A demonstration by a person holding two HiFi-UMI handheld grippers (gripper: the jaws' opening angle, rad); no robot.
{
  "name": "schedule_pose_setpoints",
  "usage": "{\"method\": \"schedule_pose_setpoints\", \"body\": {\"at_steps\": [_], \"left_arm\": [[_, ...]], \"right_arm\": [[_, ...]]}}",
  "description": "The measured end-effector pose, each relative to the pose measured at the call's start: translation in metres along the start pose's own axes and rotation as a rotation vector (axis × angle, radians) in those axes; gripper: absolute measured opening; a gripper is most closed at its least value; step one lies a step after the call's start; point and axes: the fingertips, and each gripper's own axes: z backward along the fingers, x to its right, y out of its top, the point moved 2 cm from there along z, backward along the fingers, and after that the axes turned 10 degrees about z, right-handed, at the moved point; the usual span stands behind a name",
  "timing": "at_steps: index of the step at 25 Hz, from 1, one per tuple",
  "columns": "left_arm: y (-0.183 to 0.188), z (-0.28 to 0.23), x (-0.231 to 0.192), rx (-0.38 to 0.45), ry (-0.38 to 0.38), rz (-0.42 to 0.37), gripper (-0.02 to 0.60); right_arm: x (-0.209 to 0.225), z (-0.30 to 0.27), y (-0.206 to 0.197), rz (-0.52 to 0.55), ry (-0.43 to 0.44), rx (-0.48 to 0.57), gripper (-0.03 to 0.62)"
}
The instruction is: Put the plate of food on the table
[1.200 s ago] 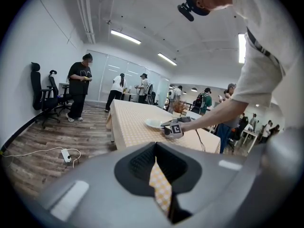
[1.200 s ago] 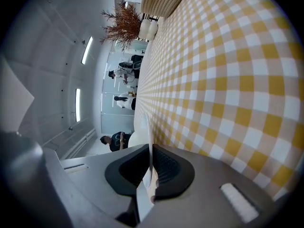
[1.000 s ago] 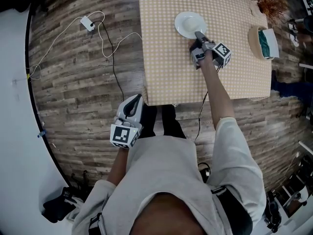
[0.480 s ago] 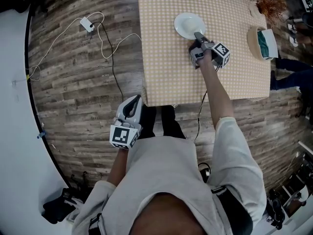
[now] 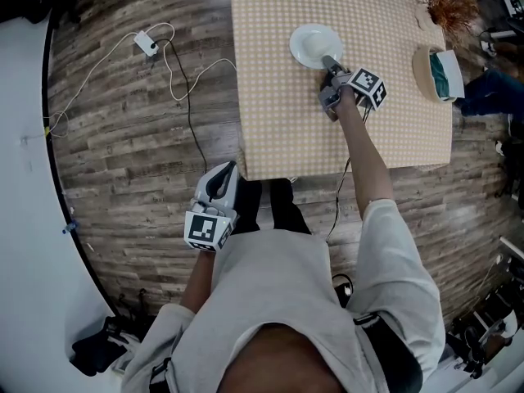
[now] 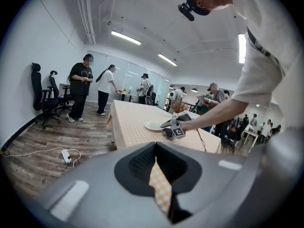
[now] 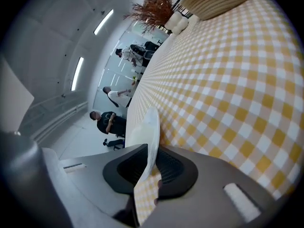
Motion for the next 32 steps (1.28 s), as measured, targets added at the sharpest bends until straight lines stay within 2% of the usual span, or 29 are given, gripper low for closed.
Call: {"method": "schedule_pose_setpoints", "body": {"at_steps": [4,7,8,14,16,18,21,26,32], "left_arm": [[-0.001,-0.001,0.002,-0.001,-0.008,0.0,0.008],[-0.002,0.0,0.004,-0.001,-0.014,0.001,0.009],[-0.002,0.0,0.004,-0.001,-0.015,0.0,0.008],[-0.002,-0.001,0.006,-0.001,-0.019,0.001,0.008],[-0.001,-0.001,0.006,0.0,-0.02,0.001,0.008],[0.0,-0.002,0.007,0.0,-0.023,-0.002,0.008],[0.001,-0.004,0.008,0.001,-0.027,-0.005,0.008],[0.003,-0.007,0.012,0.002,-0.037,-0.009,0.008],[0.005,-0.007,0.014,0.007,-0.04,-0.015,0.008]], "right_arm": [[-0.006,0.001,0.001,0.134,0.0,-0.06,0.073],[-0.011,0.002,-0.006,0.241,0.016,-0.12,0.137],[-0.012,0.003,-0.008,0.282,0.019,-0.141,0.14],[-0.017,0.004,-0.019,0.612,-0.016,-0.265,0.167],[-0.017,0.004,-0.021,0.637,0.005,-0.289,0.179],[-0.019,0.005,-0.024,0.65,0.039,-0.32,0.225],[-0.021,0.006,-0.03,0.718,0.05,-0.358,0.232],[-0.018,0.007,-0.038,0.912,-0.006,-0.419,0.225],[-0.015,0.01,-0.039,1.017,-0.082,-0.43,0.203]]}}
